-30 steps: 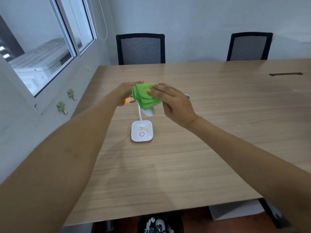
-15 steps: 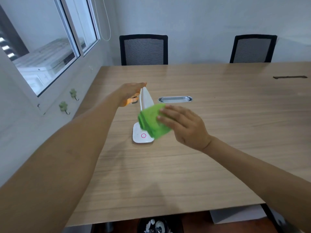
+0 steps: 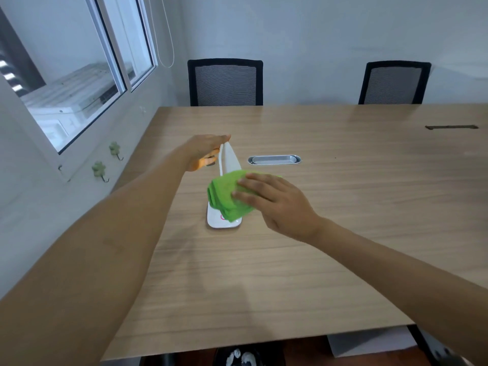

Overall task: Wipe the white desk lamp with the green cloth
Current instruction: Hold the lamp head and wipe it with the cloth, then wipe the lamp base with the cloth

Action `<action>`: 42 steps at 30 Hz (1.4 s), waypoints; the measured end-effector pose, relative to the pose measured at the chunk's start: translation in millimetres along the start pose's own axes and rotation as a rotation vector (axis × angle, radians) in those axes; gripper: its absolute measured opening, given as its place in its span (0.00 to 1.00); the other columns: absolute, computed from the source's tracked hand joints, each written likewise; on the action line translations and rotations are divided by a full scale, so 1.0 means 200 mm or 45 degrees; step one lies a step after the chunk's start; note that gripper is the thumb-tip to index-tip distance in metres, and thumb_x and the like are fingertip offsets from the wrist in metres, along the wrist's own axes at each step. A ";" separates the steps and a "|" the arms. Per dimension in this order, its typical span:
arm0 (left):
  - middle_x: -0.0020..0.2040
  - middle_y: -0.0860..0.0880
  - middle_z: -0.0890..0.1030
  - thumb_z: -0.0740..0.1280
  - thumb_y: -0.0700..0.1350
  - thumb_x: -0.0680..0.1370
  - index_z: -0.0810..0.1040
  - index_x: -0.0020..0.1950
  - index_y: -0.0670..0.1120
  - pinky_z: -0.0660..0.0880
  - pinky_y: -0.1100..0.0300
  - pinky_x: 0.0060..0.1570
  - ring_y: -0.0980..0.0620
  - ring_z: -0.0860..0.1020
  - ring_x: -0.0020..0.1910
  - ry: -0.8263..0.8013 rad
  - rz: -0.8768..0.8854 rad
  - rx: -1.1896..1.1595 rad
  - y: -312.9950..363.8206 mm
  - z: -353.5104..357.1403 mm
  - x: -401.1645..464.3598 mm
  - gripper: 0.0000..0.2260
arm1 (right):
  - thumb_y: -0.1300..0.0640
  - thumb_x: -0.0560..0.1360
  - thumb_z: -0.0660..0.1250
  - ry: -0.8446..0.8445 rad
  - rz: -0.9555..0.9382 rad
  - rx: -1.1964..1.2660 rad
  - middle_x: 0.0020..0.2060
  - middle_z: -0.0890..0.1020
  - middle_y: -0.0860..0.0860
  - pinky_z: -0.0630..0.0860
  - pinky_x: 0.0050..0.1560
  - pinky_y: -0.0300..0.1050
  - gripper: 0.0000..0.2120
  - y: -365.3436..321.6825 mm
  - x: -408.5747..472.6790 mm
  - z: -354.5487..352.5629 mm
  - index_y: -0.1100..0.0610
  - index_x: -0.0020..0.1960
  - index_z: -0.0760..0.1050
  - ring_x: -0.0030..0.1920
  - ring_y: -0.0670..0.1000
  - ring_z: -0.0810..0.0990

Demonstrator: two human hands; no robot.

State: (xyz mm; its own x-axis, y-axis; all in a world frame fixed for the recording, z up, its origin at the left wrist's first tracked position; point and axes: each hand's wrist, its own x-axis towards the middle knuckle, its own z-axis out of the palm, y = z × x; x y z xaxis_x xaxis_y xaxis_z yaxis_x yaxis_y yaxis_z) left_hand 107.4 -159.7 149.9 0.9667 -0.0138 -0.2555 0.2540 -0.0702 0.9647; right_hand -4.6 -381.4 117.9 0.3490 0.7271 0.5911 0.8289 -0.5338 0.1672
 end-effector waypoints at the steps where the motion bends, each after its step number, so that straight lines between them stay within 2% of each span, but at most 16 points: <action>1: 0.57 0.50 0.80 0.69 0.49 0.75 0.77 0.58 0.46 0.66 0.51 0.72 0.50 0.75 0.63 0.001 0.003 0.008 0.00 0.00 0.00 0.13 | 0.69 0.70 0.57 0.046 -0.037 -0.009 0.58 0.83 0.54 0.73 0.59 0.47 0.23 0.00 -0.03 -0.01 0.56 0.58 0.81 0.61 0.55 0.80; 3: 0.66 0.47 0.77 0.70 0.50 0.74 0.75 0.65 0.44 0.66 0.51 0.72 0.49 0.73 0.67 0.002 0.006 0.019 0.00 -0.01 0.01 0.21 | 0.69 0.71 0.56 0.139 -0.063 -0.030 0.57 0.83 0.54 0.76 0.59 0.47 0.22 0.01 -0.06 -0.03 0.56 0.57 0.81 0.60 0.55 0.81; 5: 0.68 0.46 0.75 0.70 0.50 0.74 0.74 0.66 0.44 0.66 0.51 0.71 0.48 0.73 0.68 -0.001 0.011 0.033 -0.01 -0.01 0.02 0.22 | 0.69 0.72 0.55 0.227 0.025 -0.009 0.57 0.83 0.56 0.75 0.59 0.47 0.22 0.03 -0.06 -0.04 0.58 0.58 0.81 0.60 0.55 0.80; 7: 0.67 0.46 0.76 0.70 0.51 0.74 0.75 0.64 0.45 0.67 0.50 0.71 0.48 0.74 0.67 -0.010 0.015 0.051 -0.01 -0.02 0.02 0.20 | 0.70 0.71 0.54 0.324 0.240 0.091 0.58 0.82 0.58 0.75 0.57 0.45 0.22 0.07 -0.06 -0.01 0.61 0.59 0.80 0.59 0.55 0.79; 9: 0.69 0.47 0.75 0.70 0.54 0.73 0.74 0.66 0.44 0.68 0.51 0.70 0.48 0.73 0.68 -0.007 0.016 0.086 -0.01 -0.03 0.03 0.24 | 0.69 0.68 0.52 0.363 0.499 0.204 0.58 0.81 0.58 0.75 0.54 0.43 0.25 0.11 -0.06 0.04 0.62 0.60 0.78 0.57 0.53 0.77; 12: 0.70 0.50 0.73 0.66 0.62 0.73 0.71 0.70 0.46 0.70 0.56 0.65 0.50 0.72 0.67 0.044 0.011 0.153 -0.03 -0.03 0.02 0.31 | 0.64 0.67 0.49 0.292 0.793 0.292 0.58 0.81 0.56 0.74 0.51 0.40 0.27 0.15 -0.12 0.17 0.61 0.61 0.76 0.55 0.52 0.78; 14: 0.64 0.52 0.74 0.60 0.66 0.73 0.73 0.69 0.48 0.69 0.56 0.63 0.53 0.72 0.61 0.088 0.019 0.211 -0.09 -0.03 0.00 0.31 | 0.61 0.66 0.47 0.163 0.884 0.306 0.58 0.81 0.55 0.72 0.51 0.38 0.29 0.15 -0.17 0.26 0.59 0.61 0.76 0.55 0.52 0.78; 16: 0.58 0.53 0.75 0.55 0.68 0.74 0.76 0.63 0.53 0.67 0.55 0.64 0.52 0.72 0.56 0.160 0.041 0.479 -0.21 -0.06 -0.03 0.27 | 0.59 0.64 0.47 0.007 0.882 0.294 0.58 0.81 0.54 0.74 0.53 0.40 0.30 0.13 -0.21 0.34 0.58 0.60 0.77 0.57 0.54 0.80; 18: 0.64 0.50 0.77 0.53 0.65 0.76 0.75 0.66 0.54 0.64 0.54 0.67 0.49 0.73 0.65 0.181 0.064 0.858 -0.40 -0.13 -0.03 0.25 | 0.58 0.63 0.47 -0.122 0.849 0.328 0.57 0.82 0.55 0.78 0.54 0.43 0.31 0.11 -0.22 0.43 0.58 0.59 0.78 0.57 0.55 0.81; 21: 0.76 0.46 0.65 0.51 0.60 0.80 0.65 0.74 0.50 0.58 0.53 0.74 0.46 0.63 0.75 0.157 -0.016 1.218 -0.72 -0.23 -0.04 0.26 | 0.58 0.63 0.48 -0.232 0.821 0.366 0.55 0.84 0.55 0.81 0.52 0.46 0.30 0.09 -0.22 0.54 0.58 0.58 0.80 0.55 0.55 0.82; 24: 0.80 0.46 0.54 0.44 0.65 0.77 0.54 0.78 0.52 0.51 0.52 0.77 0.45 0.53 0.79 0.214 -0.250 1.388 -1.02 -0.32 -0.10 0.32 | 0.61 0.67 0.52 -0.302 0.804 0.398 0.56 0.83 0.55 0.80 0.54 0.47 0.25 0.07 -0.16 0.66 0.58 0.58 0.79 0.56 0.56 0.82; 27: 0.81 0.48 0.50 0.44 0.63 0.78 0.50 0.78 0.55 0.48 0.48 0.76 0.45 0.49 0.79 0.263 -0.339 1.512 -1.26 -0.40 -0.22 0.30 | 0.66 0.67 0.59 -0.315 0.843 0.407 0.59 0.82 0.56 0.79 0.55 0.48 0.23 0.06 -0.09 0.80 0.58 0.59 0.79 0.59 0.57 0.80; 32: 0.80 0.50 0.51 0.46 0.61 0.79 0.51 0.78 0.58 0.48 0.47 0.76 0.47 0.50 0.79 0.375 -0.184 1.633 -1.39 -0.41 -0.33 0.26 | 0.68 0.67 0.58 -0.393 0.876 0.400 0.62 0.79 0.59 0.76 0.60 0.50 0.24 0.05 -0.05 0.93 0.60 0.61 0.78 0.63 0.59 0.77; 36: 0.80 0.50 0.56 0.42 0.62 0.75 0.56 0.77 0.59 0.49 0.45 0.75 0.47 0.54 0.78 0.484 -0.093 1.593 -1.43 -0.41 -0.34 0.29 | 0.63 0.65 0.51 -0.360 0.735 0.389 0.55 0.84 0.59 0.80 0.55 0.50 0.26 -0.02 -0.13 0.92 0.61 0.56 0.81 0.55 0.59 0.82; 39: 0.78 0.49 0.61 0.43 0.62 0.74 0.61 0.75 0.58 0.54 0.45 0.75 0.46 0.58 0.77 0.558 -0.029 1.616 -1.45 -0.40 -0.34 0.30 | 0.61 0.64 0.51 -0.333 0.617 0.427 0.53 0.85 0.58 0.82 0.53 0.49 0.27 -0.09 -0.22 0.85 0.60 0.55 0.81 0.52 0.59 0.83; 42: 0.77 0.48 0.65 0.45 0.61 0.74 0.65 0.74 0.57 0.56 0.45 0.74 0.45 0.62 0.76 0.602 0.009 1.612 -1.46 -0.40 -0.34 0.29 | 0.62 0.64 0.52 -0.243 0.592 0.420 0.53 0.84 0.58 0.76 0.56 0.46 0.26 -0.09 -0.23 0.80 0.61 0.56 0.81 0.53 0.58 0.83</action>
State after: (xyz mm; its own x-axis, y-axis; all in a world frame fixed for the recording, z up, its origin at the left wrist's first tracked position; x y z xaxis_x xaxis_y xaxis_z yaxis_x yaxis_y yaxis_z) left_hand -30.2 -58.0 -108.3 0.9512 0.3056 0.0431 0.2936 -0.9391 0.1789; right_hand 34.8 -336.9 -38.1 0.7546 0.5306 0.3860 0.6517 -0.6745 -0.3469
